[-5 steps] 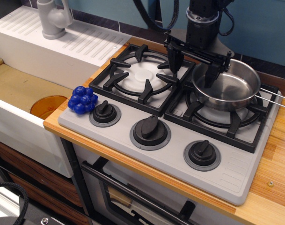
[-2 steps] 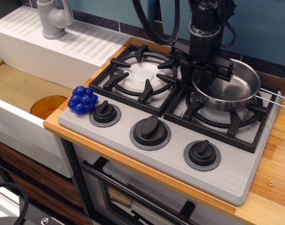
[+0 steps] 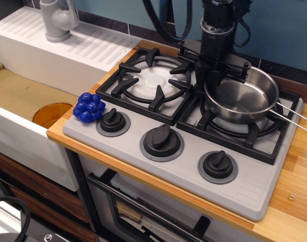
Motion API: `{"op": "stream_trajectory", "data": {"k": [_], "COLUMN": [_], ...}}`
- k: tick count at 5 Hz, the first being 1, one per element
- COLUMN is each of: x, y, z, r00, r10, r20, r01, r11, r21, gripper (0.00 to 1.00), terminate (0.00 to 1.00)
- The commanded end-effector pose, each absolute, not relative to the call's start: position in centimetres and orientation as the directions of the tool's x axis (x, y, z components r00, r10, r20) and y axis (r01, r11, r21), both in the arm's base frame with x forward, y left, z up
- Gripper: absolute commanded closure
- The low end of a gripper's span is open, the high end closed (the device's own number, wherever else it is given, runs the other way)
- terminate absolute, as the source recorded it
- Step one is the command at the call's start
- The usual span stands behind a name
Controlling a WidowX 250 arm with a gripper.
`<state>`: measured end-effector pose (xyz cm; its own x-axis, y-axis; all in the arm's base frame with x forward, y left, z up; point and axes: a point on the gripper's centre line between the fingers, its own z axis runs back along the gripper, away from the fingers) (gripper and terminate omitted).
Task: Put pan on stove and put blueberry in pan
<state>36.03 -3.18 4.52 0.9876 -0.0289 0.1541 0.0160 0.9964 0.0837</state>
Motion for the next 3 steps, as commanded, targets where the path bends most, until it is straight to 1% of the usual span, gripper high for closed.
{"op": "stream_trajectory", "data": {"k": [1,2,3], "x": [35.5,35.2,35.2], "y": [-3.6,-3.7,-3.0], "z": [10.7,12.8,14.2], "r00": [0.988,0.992,0.994], "r10": [-0.032,-0.030,-0.046], "r20": [0.152,0.120,0.099], "r01": [0.012,0.012,0.029], "r11": [0.991,0.989,0.986], "r21": [0.134,0.145,0.164], "gripper": [1.00,1.00,1.00], "terminate": [0.00,0.00,0.00]}}
